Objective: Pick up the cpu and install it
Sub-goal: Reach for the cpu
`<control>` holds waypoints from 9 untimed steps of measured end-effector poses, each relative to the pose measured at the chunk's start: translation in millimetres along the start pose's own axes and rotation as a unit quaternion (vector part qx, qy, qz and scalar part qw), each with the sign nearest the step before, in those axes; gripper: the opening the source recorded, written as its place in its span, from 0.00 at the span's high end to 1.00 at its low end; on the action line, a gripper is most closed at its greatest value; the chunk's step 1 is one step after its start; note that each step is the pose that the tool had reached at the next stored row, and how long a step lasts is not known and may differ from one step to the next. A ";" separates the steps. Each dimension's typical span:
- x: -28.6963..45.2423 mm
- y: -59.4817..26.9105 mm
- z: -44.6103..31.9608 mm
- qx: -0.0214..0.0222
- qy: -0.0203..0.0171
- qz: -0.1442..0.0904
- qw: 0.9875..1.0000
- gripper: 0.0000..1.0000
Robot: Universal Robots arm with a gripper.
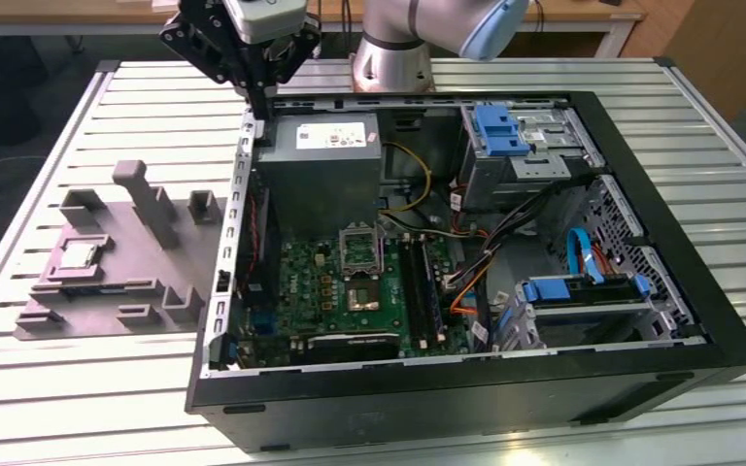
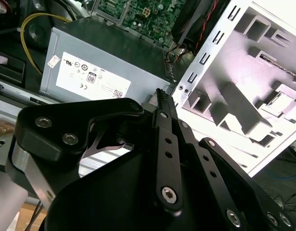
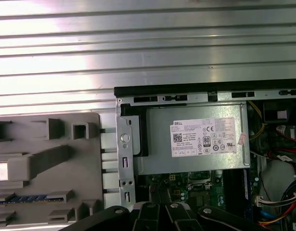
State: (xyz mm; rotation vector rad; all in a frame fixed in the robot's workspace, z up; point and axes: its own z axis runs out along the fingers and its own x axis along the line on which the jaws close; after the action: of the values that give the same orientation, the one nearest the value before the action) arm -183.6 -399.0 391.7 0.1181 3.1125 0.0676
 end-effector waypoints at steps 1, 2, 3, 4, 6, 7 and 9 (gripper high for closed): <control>0.7 0.0 0.0 0.000 0.000 0.000 1.000 0.89; 1.4 -0.1 0.0 0.000 0.000 0.000 1.000 0.89; 2.0 -0.1 0.0 0.000 0.000 0.000 1.000 0.89; 2.6 -0.2 0.0 0.000 0.000 0.000 1.000 0.89; 3.7 -0.2 -0.1 0.000 0.000 0.000 1.000 0.89; 4.2 -0.3 -0.1 0.000 0.000 0.000 1.000 0.89; 5.2 -0.4 -0.1 0.000 0.000 0.000 1.000 0.89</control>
State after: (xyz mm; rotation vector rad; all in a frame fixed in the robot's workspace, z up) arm -188.8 -398.9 391.6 0.1180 3.1125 0.0676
